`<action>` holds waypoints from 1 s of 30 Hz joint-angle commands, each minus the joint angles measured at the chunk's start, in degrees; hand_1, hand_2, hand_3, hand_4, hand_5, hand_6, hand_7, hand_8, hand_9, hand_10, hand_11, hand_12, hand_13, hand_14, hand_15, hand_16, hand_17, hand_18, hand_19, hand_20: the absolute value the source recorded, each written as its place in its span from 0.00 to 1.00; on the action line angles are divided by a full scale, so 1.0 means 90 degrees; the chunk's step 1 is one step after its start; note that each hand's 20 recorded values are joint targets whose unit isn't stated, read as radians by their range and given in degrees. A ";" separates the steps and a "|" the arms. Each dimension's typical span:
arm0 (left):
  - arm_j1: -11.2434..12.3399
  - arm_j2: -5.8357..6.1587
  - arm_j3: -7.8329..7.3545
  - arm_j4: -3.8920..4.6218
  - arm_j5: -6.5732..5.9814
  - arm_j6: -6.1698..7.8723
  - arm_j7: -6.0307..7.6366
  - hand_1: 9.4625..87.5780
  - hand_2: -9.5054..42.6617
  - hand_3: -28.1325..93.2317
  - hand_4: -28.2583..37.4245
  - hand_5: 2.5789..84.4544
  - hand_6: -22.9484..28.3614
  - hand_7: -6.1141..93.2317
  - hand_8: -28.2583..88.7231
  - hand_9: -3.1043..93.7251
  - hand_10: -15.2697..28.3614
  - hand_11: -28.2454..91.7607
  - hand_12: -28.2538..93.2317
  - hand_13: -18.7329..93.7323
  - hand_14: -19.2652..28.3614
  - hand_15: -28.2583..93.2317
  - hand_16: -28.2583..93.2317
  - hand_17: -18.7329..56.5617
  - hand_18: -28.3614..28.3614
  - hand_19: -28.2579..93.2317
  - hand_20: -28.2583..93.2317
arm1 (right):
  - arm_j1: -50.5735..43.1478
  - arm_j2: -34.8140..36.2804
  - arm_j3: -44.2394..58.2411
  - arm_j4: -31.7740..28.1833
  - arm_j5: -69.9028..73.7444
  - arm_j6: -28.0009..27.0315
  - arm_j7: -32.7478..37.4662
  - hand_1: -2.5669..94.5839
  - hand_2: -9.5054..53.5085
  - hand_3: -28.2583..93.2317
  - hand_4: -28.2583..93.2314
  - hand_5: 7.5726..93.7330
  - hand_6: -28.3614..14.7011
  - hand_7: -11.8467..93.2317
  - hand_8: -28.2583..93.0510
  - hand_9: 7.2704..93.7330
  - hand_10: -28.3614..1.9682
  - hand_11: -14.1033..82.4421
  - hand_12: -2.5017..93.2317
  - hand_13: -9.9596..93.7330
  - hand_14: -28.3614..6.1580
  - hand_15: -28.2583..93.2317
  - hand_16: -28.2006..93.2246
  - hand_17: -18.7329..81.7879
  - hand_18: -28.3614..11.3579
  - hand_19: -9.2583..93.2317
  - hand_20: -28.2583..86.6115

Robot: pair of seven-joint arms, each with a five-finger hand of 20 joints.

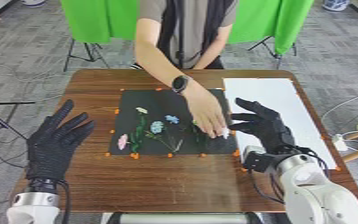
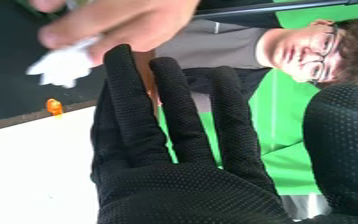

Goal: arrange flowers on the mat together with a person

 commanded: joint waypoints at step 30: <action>-0.0011 -0.0065 0.0115 0.0058 0.0043 -0.0034 -0.0099 0.15 0.34 0.85 0.00 0.37 0.57 0.15 0.17 0.41 0.83 0.42 0.32 0.45 1.00 0.63 0.15 0.25 1.00 0.85 0.00 | 0.0016 -0.0165 -0.0144 0.0017 0.0239 0.0145 -0.0163 0.18 0.31 0.88 0.00 0.46 0.64 0.22 0.13 0.52 0.29 0.29 0.14 0.52 0.17 0.57 0.30 0.24 0.20 0.60 0.39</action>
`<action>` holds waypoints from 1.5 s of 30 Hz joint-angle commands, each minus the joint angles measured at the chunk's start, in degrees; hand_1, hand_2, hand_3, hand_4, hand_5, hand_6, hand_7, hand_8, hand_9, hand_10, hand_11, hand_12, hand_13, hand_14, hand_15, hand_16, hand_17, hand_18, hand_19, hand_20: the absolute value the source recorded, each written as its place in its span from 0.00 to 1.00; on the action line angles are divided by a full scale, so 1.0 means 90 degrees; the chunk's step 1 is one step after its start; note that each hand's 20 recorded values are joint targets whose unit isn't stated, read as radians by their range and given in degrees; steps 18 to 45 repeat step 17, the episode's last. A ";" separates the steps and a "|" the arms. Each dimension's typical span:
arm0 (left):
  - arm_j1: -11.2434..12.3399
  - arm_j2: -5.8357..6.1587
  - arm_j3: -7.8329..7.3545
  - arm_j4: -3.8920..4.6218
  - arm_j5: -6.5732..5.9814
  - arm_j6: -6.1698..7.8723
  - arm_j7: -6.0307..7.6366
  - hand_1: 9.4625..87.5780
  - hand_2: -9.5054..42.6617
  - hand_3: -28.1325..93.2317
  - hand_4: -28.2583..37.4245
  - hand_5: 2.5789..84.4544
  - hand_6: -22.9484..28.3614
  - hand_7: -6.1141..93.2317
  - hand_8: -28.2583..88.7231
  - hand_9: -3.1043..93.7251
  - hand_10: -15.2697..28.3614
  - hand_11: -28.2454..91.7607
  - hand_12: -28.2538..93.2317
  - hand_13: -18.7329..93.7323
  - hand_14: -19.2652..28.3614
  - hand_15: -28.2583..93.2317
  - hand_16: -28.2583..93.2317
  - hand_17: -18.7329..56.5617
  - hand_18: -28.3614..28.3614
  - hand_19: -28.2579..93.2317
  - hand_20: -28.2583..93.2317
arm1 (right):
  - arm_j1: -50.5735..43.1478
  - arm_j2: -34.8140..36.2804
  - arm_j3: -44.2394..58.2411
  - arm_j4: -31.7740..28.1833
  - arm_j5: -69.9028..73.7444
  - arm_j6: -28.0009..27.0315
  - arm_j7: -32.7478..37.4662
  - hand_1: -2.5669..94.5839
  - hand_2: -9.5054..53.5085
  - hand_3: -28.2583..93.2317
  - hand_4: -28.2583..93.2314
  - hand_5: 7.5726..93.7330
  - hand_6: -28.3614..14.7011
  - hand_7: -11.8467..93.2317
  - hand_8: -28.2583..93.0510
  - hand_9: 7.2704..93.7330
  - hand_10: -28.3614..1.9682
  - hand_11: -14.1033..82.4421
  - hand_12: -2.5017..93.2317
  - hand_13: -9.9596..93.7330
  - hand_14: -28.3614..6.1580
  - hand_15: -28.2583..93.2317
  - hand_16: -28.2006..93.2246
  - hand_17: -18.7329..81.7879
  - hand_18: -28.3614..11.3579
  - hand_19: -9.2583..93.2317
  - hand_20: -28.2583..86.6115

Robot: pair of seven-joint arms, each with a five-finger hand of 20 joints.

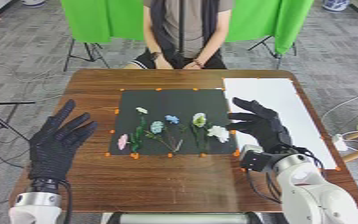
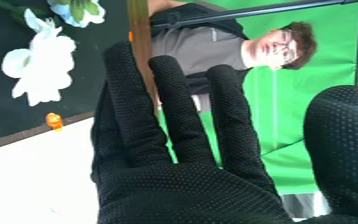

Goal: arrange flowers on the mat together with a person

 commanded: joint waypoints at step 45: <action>0.0024 -0.0044 0.0089 -0.0009 0.0004 0.0167 -0.0109 0.15 0.35 0.86 0.00 0.34 0.55 0.15 0.17 0.41 0.83 0.42 0.32 0.46 1.00 0.63 0.15 0.26 1.00 0.87 0.00 | -0.0047 -0.0165 -0.0079 -0.0042 0.0204 0.0156 -0.0134 0.17 0.32 0.88 0.00 0.46 0.64 0.22 0.13 0.53 0.28 0.29 0.14 0.52 0.16 0.58 0.30 0.24 0.21 0.61 0.39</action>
